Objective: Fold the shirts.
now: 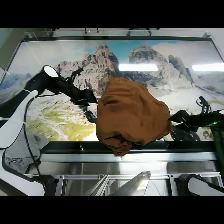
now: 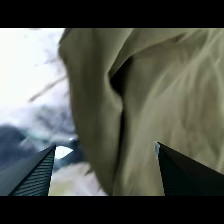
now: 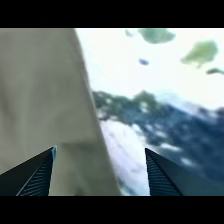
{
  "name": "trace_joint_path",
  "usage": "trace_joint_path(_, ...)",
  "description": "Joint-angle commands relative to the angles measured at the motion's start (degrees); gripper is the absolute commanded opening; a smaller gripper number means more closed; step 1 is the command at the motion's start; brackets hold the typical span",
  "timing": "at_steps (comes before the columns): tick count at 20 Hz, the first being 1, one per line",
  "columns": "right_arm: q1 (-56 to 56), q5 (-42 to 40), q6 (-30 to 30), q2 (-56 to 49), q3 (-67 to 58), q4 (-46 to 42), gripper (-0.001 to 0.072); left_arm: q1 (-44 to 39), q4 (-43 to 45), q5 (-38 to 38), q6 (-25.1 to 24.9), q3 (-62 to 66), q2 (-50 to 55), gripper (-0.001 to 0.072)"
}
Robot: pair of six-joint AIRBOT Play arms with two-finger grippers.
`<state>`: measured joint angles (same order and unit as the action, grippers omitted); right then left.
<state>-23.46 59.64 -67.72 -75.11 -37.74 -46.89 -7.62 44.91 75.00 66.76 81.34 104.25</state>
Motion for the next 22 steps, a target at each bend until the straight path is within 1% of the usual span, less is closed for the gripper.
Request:
trace_joint_path(1, 4.9, -0.35, 4.33, -5.62, 0.09, 5.81, 0.0524, -2.27, -9.75, -1.51, -3.91, 1.81, 7.8, 0.0698)
trace_joint_path(2, 6.29, -0.26, 5.79, -6.45, 0.09, 8.2, 0.0444, -3.15, -10.03, -1.31, -3.52, 3.45, 9.84, 0.0669)
trace_joint_path(3, 7.28, -0.24, 6.51, -6.69, 0.09, 10.36, 0.0391, -3.85, -10.45, -0.72, -2.27, 5.27, 11.78, 0.0629)
trace_joint_path(4, 7.61, 0.02, 6.58, -6.58, -0.07, 11.98, 0.0205, -4.39, -10.43, 0.26, -0.87, 7.41, 13.53, 0.0468)
trace_joint_path(5, 7.41, 1.86, 7.98, -6.56, -0.87, 13.18, 0.0033, -4.5, -10.51, 1.9, 0.17, 9.46, 14.86, 0.0229)
trace_joint_path(6, 6.97, 4.63, 8.81, -6.51, -2.16, 13.77, 0.0028, -4.5, -11.06, 5.11, 0.72, 11.93, 15.96, -0.0001)
trace_joint_path(9, 5.62, 14.19, 9.46, -3.89, -8.96, 14.69, 0.0027, -3.43, -20.2, 15.87, 0.76, 18.84, 15.37, -0.0003)
trace_joint_path(11, 4.87, 18.1, 9.44, 0.57, -14.88, 16.92, 0.0028, -2.1, -27.47, 19.65, 0.87, 23.8, 11.08, -0.0004)
trace_joint_path(12, 4.85, 19.17, 9.44, 3.13, -17.92, 18.47, 0.0028, -1.42, -29.83, 20.52, 1.2, 26.34, 8.31, -0.0004)
trace_joint_path(13, 4.83, 19.54, 9.42, 6.21, -21.18, 20.31, 0.0028, -0.5, -30.82, 21.05, 2.8, 29.57, 4.96, -0.0004)
trace_joint_path(14, 4.81, 19.52, 9.46, 9.62, -24.06, 23.28, 0.0028, 0.26, -31.1, 21.42, 4.46, 32.79, 1.64, -0.0004)
trace_joint_path(16, 4.92, 19.17, 10.14, 16.41, -28.09, 31.32, 0.0028, 1.57, -31.12, 22.91, 5.97, 39.21, -5.99, -0.0003)
trace_joint_path(18, 4.92, 17.94, 15.69, 24.68, -29.4, 39.52, 0.0028, 2.1, -30.93, 22.21, 5.62, 40.13, -15.23, -0.0002)
trace_joint_path(19, 4.92, 16.55, 17.07, 28.55, -29.4, 40.96, 0.0028, 2.16, -30.86, 21.03, 3.82, 37.53, -20.76, -0.0002)
trace_joint_path(20, 4.92, 14.67, 17.0, 32.52, -29.4, 40.52, 0.0028, 2.16, -30.34, 19.87, 1.53, 34.14, -26.21, -0.0001)
trace_joint_path(21, 4.92, 13.49, 17.03, 35.71, -29.4, 40.0, 0.0029, 2.16, -27.91, 19.17, 1.16, 31.78, -30.23, 0.0)
trace_joint_path(22, 4.92, 12.55, 17.7, 38.49, -29.38, 39.69, 0.0029, 2.16, -23.12, 18.78, 1.11, 29.81, -34.47, 0.0017)
